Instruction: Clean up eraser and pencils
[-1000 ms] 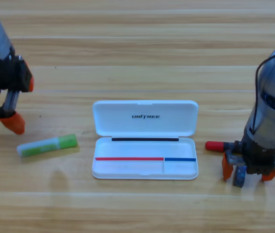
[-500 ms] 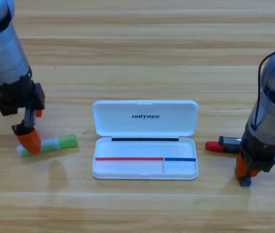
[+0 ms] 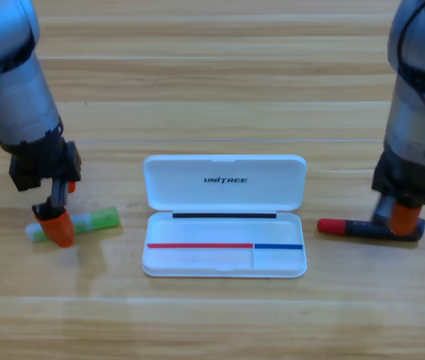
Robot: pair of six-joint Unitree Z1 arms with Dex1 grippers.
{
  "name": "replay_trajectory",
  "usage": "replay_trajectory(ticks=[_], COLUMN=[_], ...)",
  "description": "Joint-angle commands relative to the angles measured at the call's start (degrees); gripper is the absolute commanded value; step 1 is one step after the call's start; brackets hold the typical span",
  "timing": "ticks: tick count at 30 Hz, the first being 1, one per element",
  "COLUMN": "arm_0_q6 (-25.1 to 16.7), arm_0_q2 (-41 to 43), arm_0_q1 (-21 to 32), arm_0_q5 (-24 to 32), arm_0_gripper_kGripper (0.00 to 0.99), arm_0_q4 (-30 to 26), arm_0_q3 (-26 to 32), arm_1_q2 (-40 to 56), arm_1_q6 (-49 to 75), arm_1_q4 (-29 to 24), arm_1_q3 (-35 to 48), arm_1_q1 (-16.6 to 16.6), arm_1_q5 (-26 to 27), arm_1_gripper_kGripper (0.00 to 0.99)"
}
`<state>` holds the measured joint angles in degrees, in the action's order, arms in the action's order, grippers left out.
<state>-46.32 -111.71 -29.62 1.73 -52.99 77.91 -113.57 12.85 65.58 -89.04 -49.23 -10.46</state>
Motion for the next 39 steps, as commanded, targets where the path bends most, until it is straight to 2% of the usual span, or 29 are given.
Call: replay_trajectory(ticks=[1,7,21,39], arm_0_q6=[-1.05,-1.84,-2.46,-3.25], arm_0_q2=[-0.97,-1.06,-2.02,-3.69], arm_0_q1=[1.06,1.32,2.03,2.82], arm_0_q5=[0.64,0.55,0.11,-2.09], arm_0_gripper_kGripper=[0.960,0.960,0.962,0.962], arm_0_q4=[5.17,7.46,13.61,19.85], arm_0_q3=[-5.05,-6.98,-12.25,-15.42], arm_1_q2=[-1.92,-6.57,-17.38,-20.99], arm_1_q6=[14.05,20.99,24.51,24.51], arm_1_q4=[2.88,2.71,2.27,0.86], arm_1_q3=[-2.19,-5.88,-17.74,-20.20], arm_1_q1=[-4.56,-5.44,-5.44,-5.44], arm_1_q5=[6.77,12.31,12.57,12.48], arm_1_gripper_kGripper=[0.000,0.000,0.000,0.000])
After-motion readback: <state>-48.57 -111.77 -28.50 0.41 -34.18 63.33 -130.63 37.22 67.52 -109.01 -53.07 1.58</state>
